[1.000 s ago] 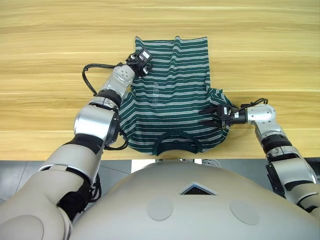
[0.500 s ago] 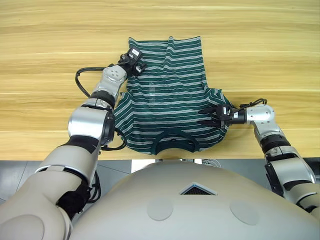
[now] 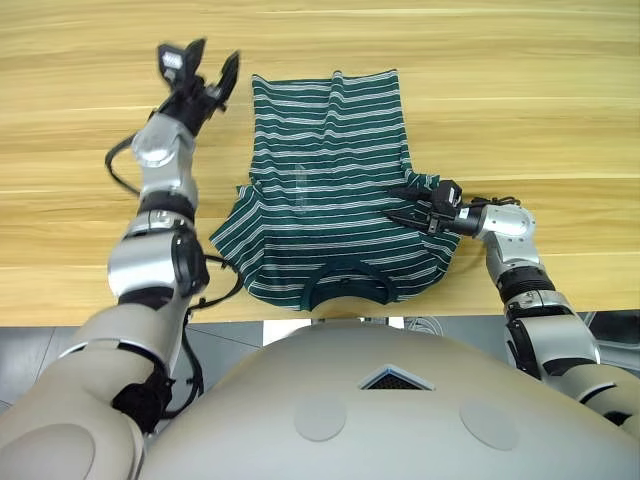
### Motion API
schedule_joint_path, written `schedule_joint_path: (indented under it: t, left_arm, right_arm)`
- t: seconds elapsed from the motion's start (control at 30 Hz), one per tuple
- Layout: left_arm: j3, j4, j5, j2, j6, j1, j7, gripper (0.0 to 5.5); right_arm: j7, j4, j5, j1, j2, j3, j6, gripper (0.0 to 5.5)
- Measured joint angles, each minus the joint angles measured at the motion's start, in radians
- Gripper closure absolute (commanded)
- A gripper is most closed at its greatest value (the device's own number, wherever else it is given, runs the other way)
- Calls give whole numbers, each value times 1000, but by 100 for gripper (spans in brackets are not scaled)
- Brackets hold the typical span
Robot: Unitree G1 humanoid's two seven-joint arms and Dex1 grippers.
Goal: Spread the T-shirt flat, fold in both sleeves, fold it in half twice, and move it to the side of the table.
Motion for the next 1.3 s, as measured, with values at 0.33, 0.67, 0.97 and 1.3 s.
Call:
schedule_joint_path:
  t: [0.33, 0.67, 0.97, 1.3]
  left_arm:
    - [-5, -1070, -230, -192, 401, 1080, 111, 254]
    - [-36, -1414, -583, -159, 899, 1223, 218, 254]
    - [-46, -1203, -560, -157, 959, 1063, 231, 225]
    - [-38, -1095, -545, -139, 955, 927, 190, 248]
  right_arm:
    - [-35, -30, -146, -7, 2, 110, 65, 336]
    - [-149, 12, -263, -72, -17, 143, 102, 336]
    - [-167, 7, -259, -48, -17, 143, 72, 336]
    - [-162, -20, -237, -17, -17, 144, 74, 336]
